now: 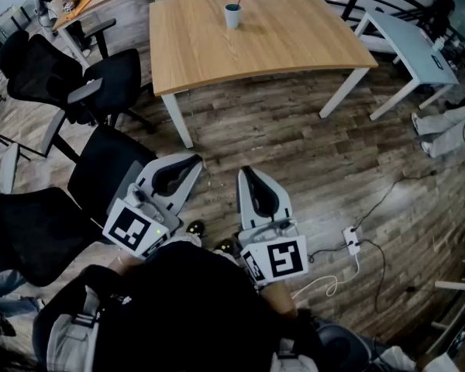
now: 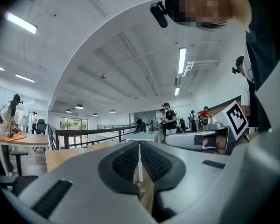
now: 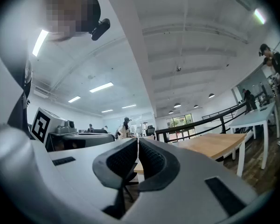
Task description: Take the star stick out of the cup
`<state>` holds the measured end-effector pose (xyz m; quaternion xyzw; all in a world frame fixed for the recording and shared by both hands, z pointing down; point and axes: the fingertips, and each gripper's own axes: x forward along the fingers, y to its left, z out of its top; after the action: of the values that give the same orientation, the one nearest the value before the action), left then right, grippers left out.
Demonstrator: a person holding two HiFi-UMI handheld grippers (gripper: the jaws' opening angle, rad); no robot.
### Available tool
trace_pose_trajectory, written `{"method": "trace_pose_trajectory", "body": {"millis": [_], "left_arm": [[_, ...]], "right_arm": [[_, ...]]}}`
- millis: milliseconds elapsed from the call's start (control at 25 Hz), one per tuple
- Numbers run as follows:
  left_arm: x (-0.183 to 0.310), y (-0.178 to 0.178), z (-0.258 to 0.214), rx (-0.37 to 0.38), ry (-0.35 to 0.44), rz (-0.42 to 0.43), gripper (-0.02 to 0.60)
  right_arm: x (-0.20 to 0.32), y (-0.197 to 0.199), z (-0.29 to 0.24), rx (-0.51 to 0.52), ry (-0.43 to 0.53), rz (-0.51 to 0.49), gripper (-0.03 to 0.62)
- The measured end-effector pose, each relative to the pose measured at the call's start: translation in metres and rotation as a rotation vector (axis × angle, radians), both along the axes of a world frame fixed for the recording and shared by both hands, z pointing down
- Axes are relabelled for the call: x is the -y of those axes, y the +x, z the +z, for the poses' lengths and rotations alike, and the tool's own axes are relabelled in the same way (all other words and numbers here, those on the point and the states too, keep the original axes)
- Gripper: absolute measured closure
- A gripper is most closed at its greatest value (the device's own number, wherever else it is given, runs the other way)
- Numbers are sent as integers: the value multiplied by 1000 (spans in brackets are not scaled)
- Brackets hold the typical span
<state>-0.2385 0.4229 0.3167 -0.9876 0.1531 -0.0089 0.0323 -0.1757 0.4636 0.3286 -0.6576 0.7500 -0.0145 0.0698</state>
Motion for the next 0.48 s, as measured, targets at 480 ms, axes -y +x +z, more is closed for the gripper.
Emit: {"method": "trace_pose_trajectory", "body": {"millis": [480], "left_arm": [[-4,3,11,20,-13,-9,558]], "right_arm": [[-4,11,5,1,20,2,568]]}}
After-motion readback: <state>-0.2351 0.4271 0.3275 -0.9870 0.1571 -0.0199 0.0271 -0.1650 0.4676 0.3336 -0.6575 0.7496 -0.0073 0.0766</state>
